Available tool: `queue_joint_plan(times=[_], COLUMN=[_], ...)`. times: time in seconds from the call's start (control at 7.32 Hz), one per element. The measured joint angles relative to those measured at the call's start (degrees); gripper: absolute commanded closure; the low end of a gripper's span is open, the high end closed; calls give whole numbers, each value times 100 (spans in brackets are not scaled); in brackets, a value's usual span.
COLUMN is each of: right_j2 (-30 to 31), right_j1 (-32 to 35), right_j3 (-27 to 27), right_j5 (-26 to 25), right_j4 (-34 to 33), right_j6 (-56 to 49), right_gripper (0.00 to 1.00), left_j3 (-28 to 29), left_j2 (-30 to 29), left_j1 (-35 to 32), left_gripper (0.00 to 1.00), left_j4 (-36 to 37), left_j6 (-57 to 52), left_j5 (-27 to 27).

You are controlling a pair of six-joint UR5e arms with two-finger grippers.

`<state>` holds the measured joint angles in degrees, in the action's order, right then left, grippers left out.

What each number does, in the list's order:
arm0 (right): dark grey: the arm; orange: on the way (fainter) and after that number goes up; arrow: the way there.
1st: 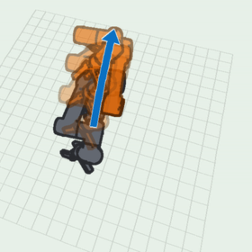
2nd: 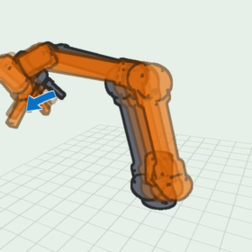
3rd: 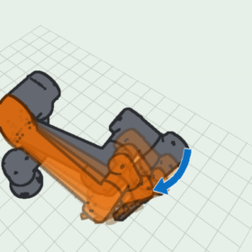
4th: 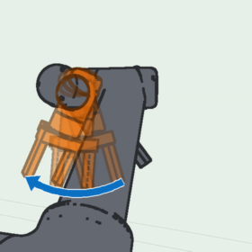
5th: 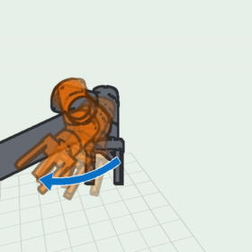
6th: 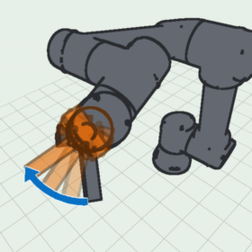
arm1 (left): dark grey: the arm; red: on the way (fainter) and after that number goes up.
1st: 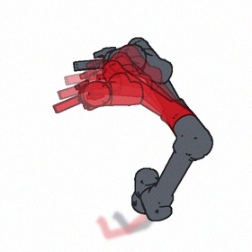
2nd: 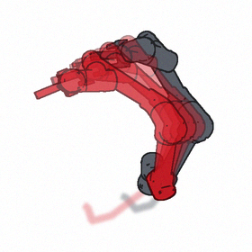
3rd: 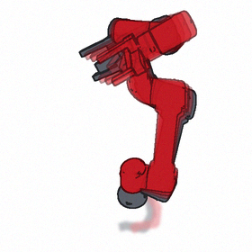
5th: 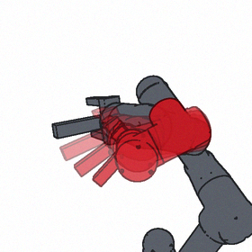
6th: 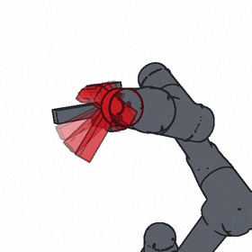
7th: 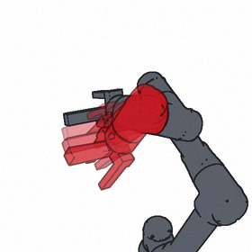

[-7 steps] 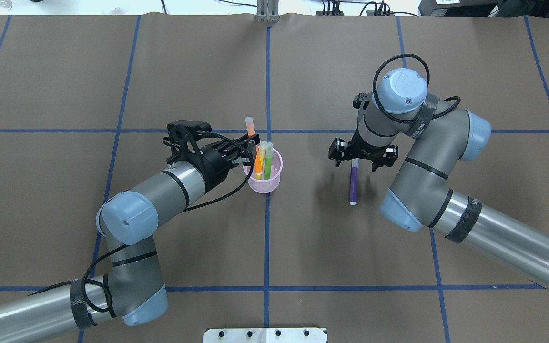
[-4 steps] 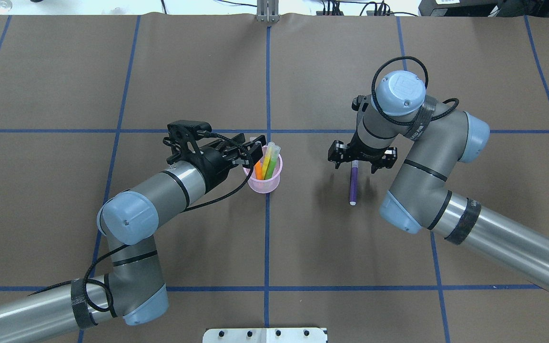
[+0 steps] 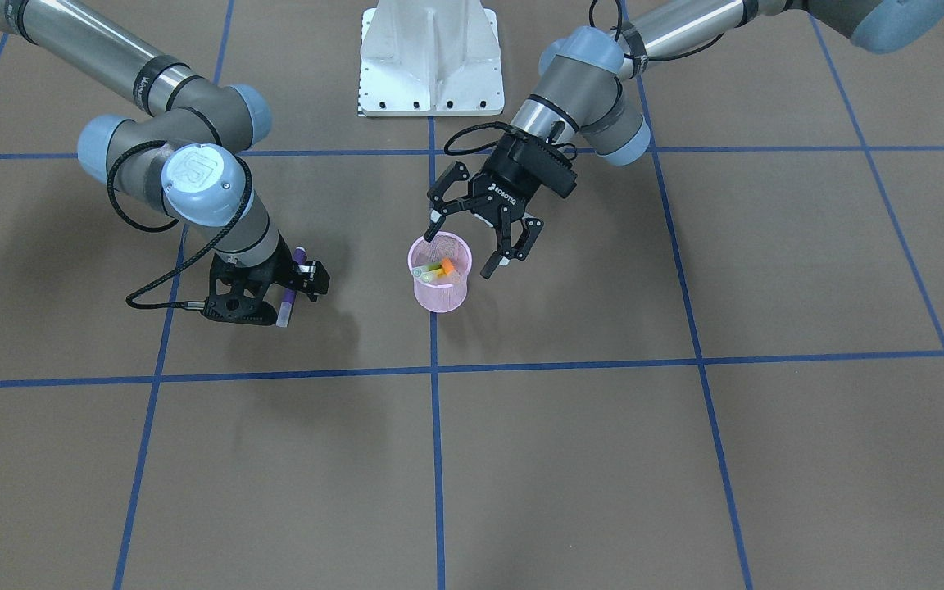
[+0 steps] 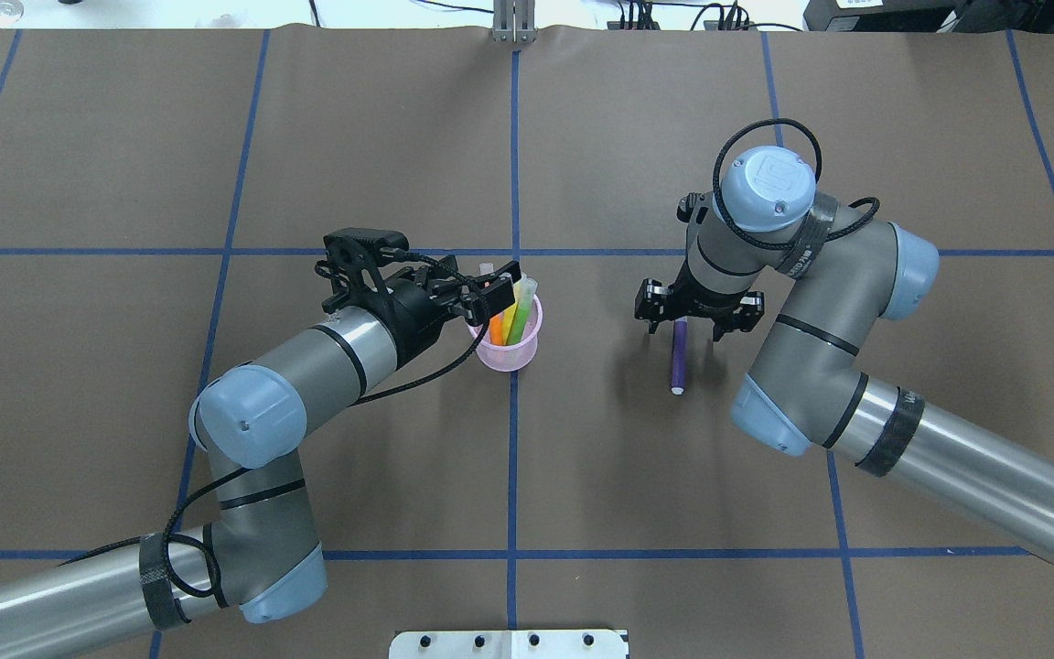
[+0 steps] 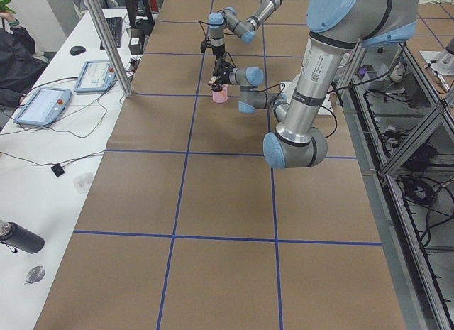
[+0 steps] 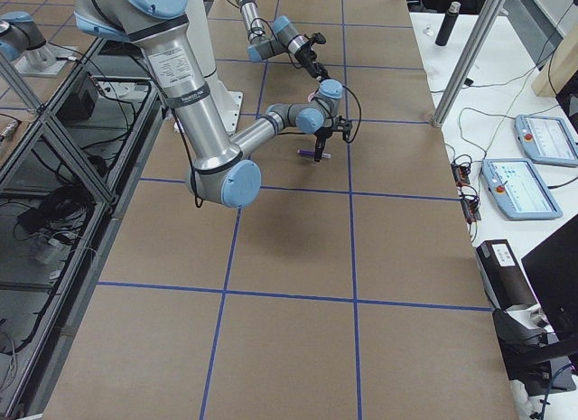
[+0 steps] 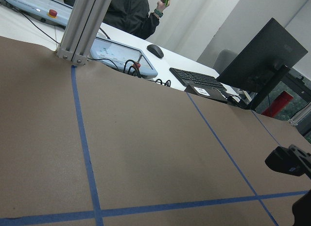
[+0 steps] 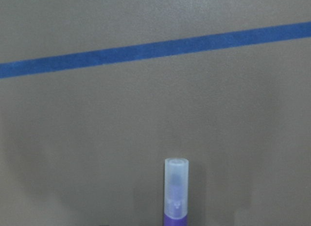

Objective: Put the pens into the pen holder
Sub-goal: 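Release orange marker into cup while right gripper grasps purple marker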

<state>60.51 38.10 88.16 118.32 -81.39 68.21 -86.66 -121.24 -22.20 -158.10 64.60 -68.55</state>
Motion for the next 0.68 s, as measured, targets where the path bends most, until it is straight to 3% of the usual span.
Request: queue_joint_plan(times=[0.41, 0.55, 0.68], right_j2=[10, 10, 11], right_j1=[-2, 1, 3], right_j3=[0, -1, -7], right_j5=[-1, -1, -2], right_j4=[0, -2, -6], right_j6=[7, 8, 8], right_gripper=[71, 78, 78], left_j3=[0, 0, 0], left_j2=[3, 3, 3], left_j1=[-3, -3, -4], left_gripper=[1, 1, 1], left_j4=[-1, -1, -1], left_j6=[5, 7, 8], left_j5=[0, 0, 0])
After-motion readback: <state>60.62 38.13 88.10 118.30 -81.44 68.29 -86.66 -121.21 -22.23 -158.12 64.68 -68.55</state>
